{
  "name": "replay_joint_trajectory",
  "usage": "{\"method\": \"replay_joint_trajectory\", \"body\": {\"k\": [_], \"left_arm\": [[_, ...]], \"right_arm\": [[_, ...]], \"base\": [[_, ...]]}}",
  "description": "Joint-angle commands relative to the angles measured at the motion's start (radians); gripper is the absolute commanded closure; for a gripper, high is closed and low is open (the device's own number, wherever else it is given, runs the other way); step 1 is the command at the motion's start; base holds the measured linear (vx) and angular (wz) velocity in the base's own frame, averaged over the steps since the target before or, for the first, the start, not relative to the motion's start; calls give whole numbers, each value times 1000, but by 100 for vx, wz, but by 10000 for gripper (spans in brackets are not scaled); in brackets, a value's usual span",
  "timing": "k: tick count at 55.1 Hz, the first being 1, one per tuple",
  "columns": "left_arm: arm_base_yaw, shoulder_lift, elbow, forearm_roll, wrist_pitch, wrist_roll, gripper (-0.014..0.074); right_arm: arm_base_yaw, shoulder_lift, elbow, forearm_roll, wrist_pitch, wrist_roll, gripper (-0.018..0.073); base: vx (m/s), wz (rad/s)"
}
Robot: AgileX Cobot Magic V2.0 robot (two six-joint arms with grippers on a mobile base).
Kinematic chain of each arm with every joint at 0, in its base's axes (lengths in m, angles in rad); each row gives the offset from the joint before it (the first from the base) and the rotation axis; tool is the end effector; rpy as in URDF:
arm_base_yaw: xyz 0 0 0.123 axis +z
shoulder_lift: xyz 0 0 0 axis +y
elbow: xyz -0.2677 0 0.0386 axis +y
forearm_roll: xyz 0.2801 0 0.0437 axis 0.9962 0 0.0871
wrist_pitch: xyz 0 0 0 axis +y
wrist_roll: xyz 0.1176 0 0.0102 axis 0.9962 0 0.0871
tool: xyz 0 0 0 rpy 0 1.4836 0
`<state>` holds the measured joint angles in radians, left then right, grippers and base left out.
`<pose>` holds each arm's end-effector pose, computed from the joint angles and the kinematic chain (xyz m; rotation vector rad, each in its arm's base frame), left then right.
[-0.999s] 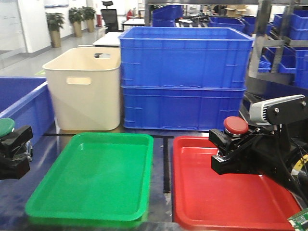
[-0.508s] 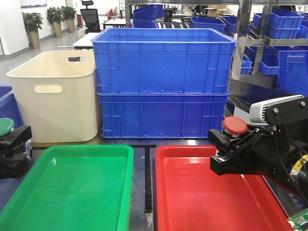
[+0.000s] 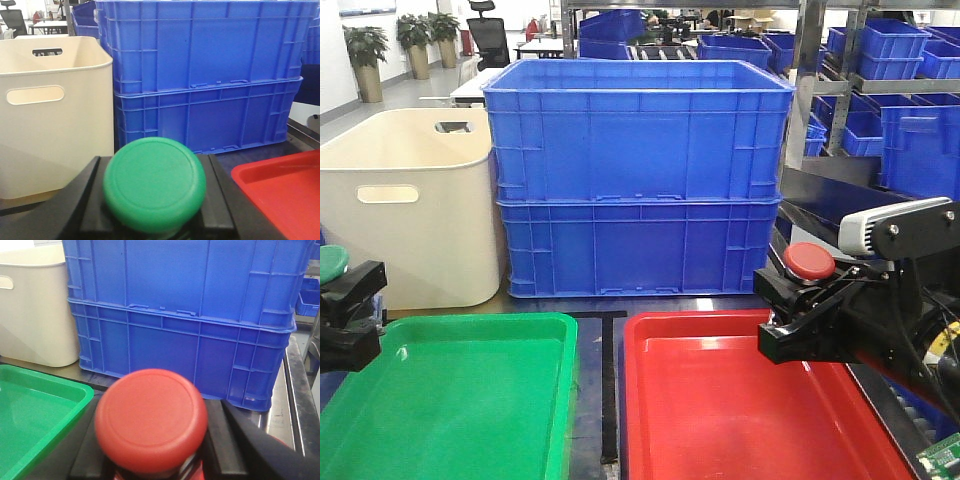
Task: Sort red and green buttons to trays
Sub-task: 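Approach the green and red trays with both buttons held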
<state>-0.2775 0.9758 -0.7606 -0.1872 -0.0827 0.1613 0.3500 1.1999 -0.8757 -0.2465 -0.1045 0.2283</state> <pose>0.2725 -0.0757 0.3436 0.1922 1.6106 -0.2211 0.3139 0.1178 0.3227 -0.3313 1.6814 0.2695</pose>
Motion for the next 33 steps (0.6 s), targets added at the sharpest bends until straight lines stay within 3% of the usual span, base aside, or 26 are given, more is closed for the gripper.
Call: {"method": "replay_joint_trajectory", "body": {"k": [1, 33], "left_arm": [[-6, -15, -35, -3, -92, -2, 596], [-6, -15, -35, -3, -92, -2, 596]], "right_arm": [[-3, -29, -37, 3, -90, -1, 569], [-3, -29, -37, 4, -96, -1, 569]], "base": [[0, -2], [0, 0]]}}
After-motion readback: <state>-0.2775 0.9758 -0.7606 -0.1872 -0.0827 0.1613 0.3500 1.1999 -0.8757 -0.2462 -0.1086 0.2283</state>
